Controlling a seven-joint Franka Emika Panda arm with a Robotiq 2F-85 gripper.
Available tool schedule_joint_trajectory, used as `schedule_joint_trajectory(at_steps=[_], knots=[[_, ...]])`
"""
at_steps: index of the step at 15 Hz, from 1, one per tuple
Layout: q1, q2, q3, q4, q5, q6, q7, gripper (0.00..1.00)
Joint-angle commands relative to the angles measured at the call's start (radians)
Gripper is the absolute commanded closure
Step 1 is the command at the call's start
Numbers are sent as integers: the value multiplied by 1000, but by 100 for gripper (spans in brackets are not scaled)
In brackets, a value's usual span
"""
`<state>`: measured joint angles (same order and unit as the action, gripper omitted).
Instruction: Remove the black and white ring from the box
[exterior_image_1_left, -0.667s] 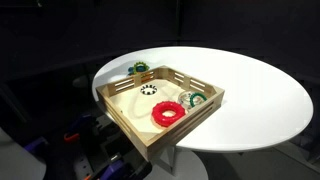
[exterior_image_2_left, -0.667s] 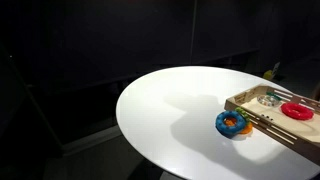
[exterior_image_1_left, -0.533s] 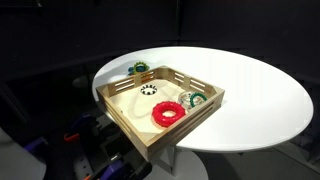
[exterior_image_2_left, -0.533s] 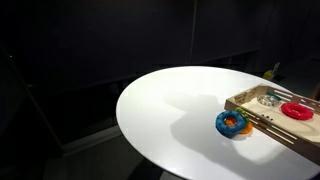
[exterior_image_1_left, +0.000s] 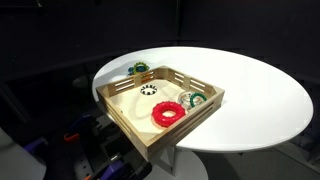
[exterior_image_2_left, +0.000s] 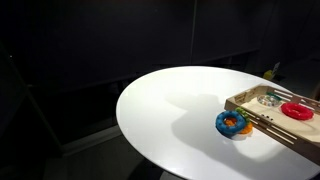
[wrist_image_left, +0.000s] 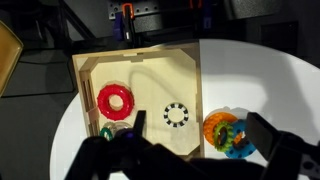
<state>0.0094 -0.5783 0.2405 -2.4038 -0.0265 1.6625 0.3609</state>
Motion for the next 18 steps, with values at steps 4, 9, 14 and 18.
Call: schedule_joint_trajectory(at_steps=[4, 9, 14, 18], knots=[[-18, 10, -74, 40, -8, 55, 7, 0], [-51, 1, -131, 12, -1, 158, 4, 0], [-101, 2, -177, -62, -13, 243, 4, 0], [-137, 32, -221, -141, -5, 313, -14, 0]])
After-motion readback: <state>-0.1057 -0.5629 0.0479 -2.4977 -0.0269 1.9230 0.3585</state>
